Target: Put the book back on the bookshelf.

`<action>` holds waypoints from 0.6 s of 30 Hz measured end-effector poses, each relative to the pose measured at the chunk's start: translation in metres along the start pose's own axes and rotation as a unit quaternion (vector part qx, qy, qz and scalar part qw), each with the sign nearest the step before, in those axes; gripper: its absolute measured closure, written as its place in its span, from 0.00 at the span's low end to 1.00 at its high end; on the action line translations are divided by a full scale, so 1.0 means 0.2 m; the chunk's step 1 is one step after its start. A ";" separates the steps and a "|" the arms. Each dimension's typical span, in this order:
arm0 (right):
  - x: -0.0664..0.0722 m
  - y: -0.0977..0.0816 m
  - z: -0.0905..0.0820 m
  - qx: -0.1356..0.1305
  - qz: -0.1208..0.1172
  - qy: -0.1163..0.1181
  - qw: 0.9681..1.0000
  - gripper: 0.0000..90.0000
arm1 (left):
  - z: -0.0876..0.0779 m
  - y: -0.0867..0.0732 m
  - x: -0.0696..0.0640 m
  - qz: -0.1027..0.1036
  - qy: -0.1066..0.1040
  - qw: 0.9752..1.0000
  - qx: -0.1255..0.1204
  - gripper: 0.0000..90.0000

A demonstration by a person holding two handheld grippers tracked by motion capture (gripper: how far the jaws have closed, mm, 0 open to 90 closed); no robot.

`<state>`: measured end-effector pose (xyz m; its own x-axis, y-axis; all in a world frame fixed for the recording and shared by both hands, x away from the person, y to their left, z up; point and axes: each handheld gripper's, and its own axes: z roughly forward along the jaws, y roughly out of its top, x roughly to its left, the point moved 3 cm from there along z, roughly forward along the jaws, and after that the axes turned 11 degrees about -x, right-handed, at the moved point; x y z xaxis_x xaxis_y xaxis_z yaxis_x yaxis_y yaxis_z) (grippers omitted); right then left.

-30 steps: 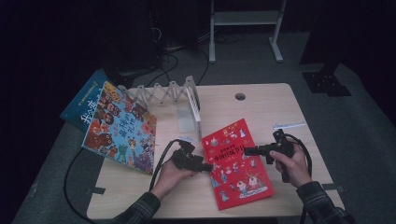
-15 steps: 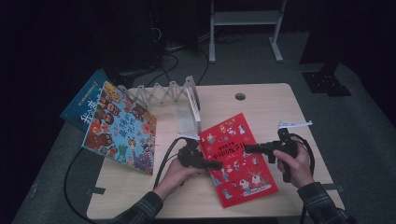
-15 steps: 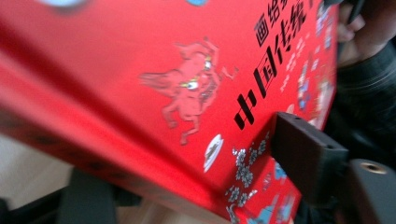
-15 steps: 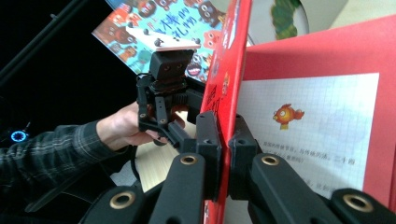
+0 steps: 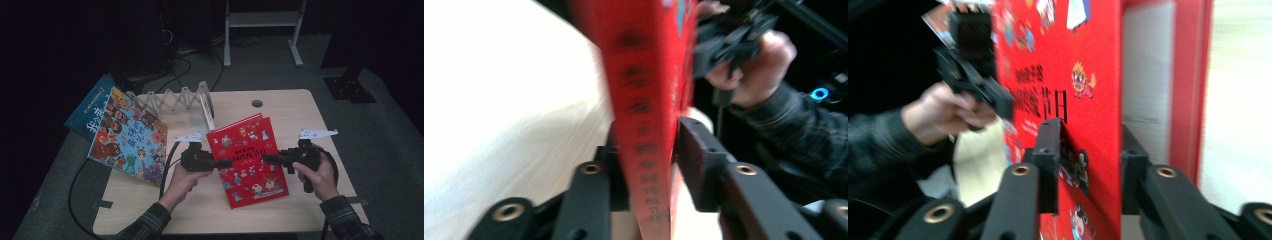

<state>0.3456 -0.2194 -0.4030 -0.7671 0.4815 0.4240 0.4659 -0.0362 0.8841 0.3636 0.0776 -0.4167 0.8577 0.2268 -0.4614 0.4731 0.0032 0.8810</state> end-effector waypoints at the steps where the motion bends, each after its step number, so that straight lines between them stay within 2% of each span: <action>1: 0.00 0.00 0.01 0.003 -0.009 -0.003 1.000 0.70 | -0.01 0.01 -0.02 0.012 -0.003 1.000 -0.002 0.80; 3: 0.01 -0.01 0.01 0.007 -0.023 -0.004 1.000 0.67 | -0.01 0.03 -0.05 0.036 0.007 0.999 0.003 0.82; 5: 0.00 -0.01 0.01 0.011 -0.043 -0.016 0.999 0.67 | -0.01 0.04 -0.06 0.051 0.015 0.999 0.005 0.83; 9: -0.01 -0.01 -0.01 0.012 -0.060 -0.025 0.998 0.68 | -0.03 0.05 -0.08 0.053 0.017 0.998 -0.009 0.86; 14: -0.03 0.00 -0.03 -0.001 -0.062 -0.022 0.998 0.59 | -0.05 0.09 -0.11 0.075 0.037 0.996 -0.016 0.88; 15: -0.03 0.00 -0.03 -0.007 -0.060 -0.027 0.998 0.56 | -0.06 0.09 -0.11 0.075 0.039 0.996 -0.017 0.88; 16: -0.04 0.00 -0.04 -0.012 -0.060 -0.037 0.997 0.56 | -0.07 0.10 -0.10 0.073 0.040 0.996 -0.018 0.88; 18: -0.07 0.01 -0.06 -0.024 -0.058 -0.061 0.996 0.50 | -0.08 0.10 -0.10 0.074 0.044 0.996 -0.021 0.88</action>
<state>0.3520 -0.2368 -0.4052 -0.7539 0.5874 0.2943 0.3535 -0.0149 0.9353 0.3525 0.0891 -0.3874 0.8953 0.3127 -0.3172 0.3330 0.0029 0.9429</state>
